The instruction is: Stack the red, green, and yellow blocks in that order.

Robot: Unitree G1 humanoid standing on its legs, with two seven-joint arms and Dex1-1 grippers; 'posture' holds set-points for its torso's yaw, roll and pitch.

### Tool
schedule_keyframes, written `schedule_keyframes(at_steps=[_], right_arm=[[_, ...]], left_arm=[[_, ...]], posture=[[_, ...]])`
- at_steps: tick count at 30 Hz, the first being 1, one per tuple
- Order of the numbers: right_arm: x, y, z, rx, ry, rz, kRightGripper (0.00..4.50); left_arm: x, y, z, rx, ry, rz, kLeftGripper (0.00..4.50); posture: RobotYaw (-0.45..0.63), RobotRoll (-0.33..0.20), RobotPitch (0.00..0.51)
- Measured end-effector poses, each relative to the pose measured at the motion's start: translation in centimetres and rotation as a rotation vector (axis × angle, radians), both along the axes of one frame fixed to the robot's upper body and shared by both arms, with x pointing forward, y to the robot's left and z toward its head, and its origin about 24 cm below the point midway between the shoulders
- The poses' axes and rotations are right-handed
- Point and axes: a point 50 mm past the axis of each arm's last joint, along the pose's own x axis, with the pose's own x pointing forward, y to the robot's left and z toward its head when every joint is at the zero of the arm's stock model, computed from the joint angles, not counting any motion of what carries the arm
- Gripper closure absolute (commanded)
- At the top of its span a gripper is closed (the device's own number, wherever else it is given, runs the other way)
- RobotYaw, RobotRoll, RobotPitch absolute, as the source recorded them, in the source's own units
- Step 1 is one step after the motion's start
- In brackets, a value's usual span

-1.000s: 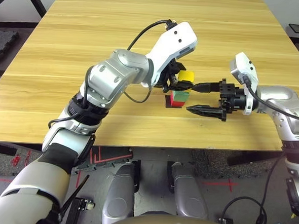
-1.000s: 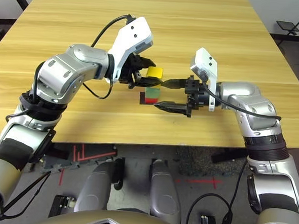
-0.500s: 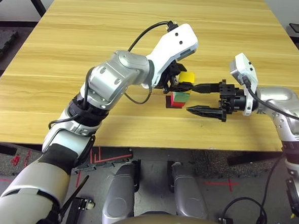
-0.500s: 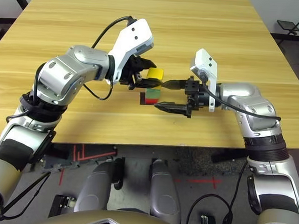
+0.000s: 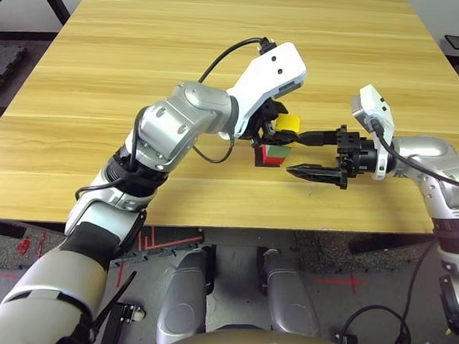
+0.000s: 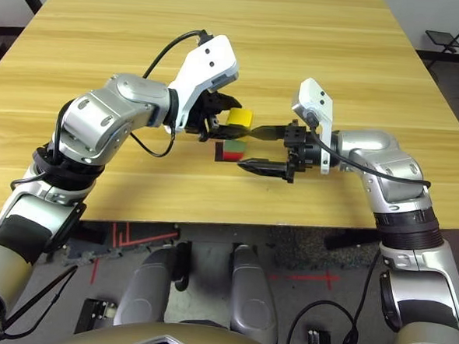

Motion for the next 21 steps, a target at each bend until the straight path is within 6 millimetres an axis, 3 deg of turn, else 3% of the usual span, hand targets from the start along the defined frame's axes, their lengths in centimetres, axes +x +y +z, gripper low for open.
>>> schedule_keyframes(at_steps=[2,6,8,21], right_arm=[[0.01,0.00,0.00,0.000,0.000,-0.003,0.00],[0.02,0.03,0.07,0.001,-0.002,0.000,0.00],[0.07,0.11,0.25,0.002,-0.009,0.003,0.00],[0.43,0.31,0.94,0.013,-0.037,0.015,0.00]], left_arm=[[0.08,0.02,-0.03,0.001,-0.003,-0.001,1.79],[0.21,0.11,-0.27,0.014,0.004,-0.006,0.46],[0.09,-0.14,-0.53,0.024,0.014,-0.021,0.06],[0.09,-0.16,-0.60,0.027,0.020,-0.028,0.06]], posture=[[0.19,0.050,0.190],[0.19,0.050,0.185],[0.19,0.050,0.180],[0.20,0.053,0.163]])
